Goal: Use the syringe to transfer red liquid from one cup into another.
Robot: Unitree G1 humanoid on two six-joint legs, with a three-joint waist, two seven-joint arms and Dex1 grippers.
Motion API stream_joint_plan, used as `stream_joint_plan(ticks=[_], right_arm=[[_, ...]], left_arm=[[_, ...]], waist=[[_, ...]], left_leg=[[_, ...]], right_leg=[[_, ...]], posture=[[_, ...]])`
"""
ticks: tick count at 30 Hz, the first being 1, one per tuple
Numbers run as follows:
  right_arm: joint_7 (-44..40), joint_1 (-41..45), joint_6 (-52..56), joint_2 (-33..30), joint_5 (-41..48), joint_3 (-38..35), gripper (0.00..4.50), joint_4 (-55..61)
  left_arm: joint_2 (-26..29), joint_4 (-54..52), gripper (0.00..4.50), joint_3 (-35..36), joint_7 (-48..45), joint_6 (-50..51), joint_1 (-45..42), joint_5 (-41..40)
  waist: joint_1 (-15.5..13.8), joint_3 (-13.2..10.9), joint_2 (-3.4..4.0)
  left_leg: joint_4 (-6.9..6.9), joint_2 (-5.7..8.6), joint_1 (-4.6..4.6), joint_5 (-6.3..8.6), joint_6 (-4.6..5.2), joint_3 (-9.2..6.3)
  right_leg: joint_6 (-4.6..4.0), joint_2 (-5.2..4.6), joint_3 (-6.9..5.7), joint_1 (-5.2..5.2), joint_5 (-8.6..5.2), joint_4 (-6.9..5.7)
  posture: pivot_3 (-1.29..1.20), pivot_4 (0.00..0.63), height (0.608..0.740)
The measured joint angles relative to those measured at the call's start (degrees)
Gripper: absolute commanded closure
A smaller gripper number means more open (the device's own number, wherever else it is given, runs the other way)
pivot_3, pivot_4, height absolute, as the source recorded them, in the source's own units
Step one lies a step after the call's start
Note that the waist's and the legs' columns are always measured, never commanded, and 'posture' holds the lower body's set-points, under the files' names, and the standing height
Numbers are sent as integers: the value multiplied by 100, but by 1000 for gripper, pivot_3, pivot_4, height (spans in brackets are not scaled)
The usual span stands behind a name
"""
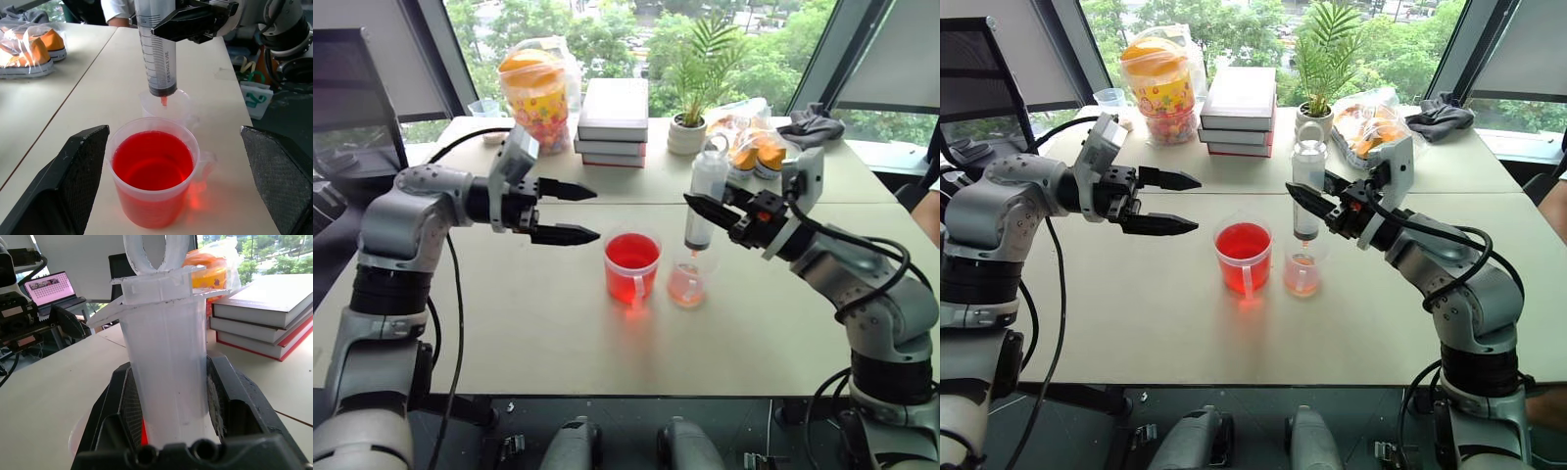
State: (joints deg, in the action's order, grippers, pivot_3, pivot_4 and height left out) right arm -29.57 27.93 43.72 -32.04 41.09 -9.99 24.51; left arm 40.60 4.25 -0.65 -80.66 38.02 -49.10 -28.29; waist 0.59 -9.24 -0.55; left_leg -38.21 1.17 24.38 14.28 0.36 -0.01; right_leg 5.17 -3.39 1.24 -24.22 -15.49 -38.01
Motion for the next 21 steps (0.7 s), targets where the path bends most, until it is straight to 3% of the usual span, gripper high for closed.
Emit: stream_joint_plan(ticks=[5, 9, 12, 16, 21], right_arm=[[485, 2007, 1944, -923, 979, -624, 3083, -959], [1035, 3193, 3224, -1423, 580, -513, 3083, -2661], [597, 3367, 3716, -1918, -21, 796, 3083, -3671], [-281, 3268, 3601, -2010, -743, 2321, 3083, -4652], [-881, 3400, 3123, -1794, -1609, 3131, 3083, -5856]], left_arm=[[1, -221, 80, 100, 369, -10, 342, -83], [-27, -288, 80, 148, 537, -100, 465, -111], [-73, -316, 80, 158, 639, -201, 577, -110], [-118, -368, 80, 148, 762, -260, 647, -110], [-92, -734, 80, 202, 908, -184, 919, -288]], waist=[[31, -8, 13], [1, -7, 10], [12, -7, 9], [27, -8, 12], [43, -9, 13]], left_leg=[[9, -4, 0, 0, 0, -2], [15, -3, 3, 0, 0, -1], [20, 0, 5, 1, 1, 4], [22, 2, 16, 5, 10, 15], [25, 1, 17, 7, 12, 16]], right_leg=[[-1, -2, -2, -8, 0, -1], [-5, -11, -3, -8, -1, 11], [-6, -16, -2, -4, -1, 31], [-2, -17, 3, -11, 1, 41], [-1, -11, 2, -13, 2, 43]], posture=[[0, 150, 740], [0, 150, 740], [0, 150, 740], [0, 150, 740], [0, 150, 740]])
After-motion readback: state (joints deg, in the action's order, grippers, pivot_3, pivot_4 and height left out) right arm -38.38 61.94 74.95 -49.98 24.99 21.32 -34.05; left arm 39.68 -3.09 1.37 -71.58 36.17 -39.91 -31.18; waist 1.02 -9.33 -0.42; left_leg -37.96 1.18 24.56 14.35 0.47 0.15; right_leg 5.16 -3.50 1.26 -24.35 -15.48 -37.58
